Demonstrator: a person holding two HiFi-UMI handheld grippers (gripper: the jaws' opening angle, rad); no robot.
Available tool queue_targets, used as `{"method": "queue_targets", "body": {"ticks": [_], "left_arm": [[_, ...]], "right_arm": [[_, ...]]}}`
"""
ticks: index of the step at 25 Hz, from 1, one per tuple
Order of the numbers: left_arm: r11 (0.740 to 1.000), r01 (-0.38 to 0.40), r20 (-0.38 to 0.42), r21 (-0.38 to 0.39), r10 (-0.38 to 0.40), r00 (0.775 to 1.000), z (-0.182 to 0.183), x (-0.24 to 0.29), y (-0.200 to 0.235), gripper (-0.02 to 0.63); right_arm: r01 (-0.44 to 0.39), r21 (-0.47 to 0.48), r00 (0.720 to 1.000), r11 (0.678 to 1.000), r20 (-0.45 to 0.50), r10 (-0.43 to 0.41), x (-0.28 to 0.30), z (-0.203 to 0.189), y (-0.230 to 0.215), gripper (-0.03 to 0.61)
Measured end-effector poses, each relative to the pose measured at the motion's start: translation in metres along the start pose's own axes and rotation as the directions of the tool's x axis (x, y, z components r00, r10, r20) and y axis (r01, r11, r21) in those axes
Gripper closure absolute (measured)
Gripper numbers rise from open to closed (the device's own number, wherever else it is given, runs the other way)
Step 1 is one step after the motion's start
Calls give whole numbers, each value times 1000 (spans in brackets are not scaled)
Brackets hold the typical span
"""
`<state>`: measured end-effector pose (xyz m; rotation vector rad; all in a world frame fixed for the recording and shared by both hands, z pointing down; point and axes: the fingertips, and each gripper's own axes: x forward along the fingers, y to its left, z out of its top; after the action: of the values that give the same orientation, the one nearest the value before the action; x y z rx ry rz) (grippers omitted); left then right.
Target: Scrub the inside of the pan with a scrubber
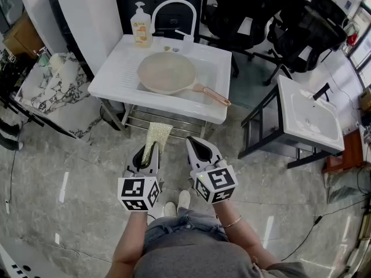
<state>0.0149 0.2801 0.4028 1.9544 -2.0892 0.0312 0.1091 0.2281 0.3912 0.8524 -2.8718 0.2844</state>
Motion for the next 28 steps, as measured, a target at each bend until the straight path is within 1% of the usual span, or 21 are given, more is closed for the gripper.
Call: {"method": "queue_targets", "body": {"ticks": [4,8,13,17,22,28], "left_arm": [[1000,1,-5,0,-1,1000,-3,13,-4,546],[1000,-8,-7,-6,8,1000,-2,22,-3,546],[999,-25,21,-20,26,999,8,32,2,546],[998,-56,47,-33,57,997,19,37,11,546],[995,-87,43,-50,89,995,27,51,22,546],[997,-67,25,-44,69,997,29,82,33,546]], "right_arm": [[-9,18,1000,1000,9,9,8,0,-11,569],[-37,45,999,998,-5,38,15,-3,-18,568],[-49,47,999,998,-6,49,21,1,-32,568],[-56,54,998,997,6,56,21,9,-43,568],[-40,59,999,997,19,39,28,19,-61,568],[-23,83,999,996,25,21,55,22,-79,568]]}}
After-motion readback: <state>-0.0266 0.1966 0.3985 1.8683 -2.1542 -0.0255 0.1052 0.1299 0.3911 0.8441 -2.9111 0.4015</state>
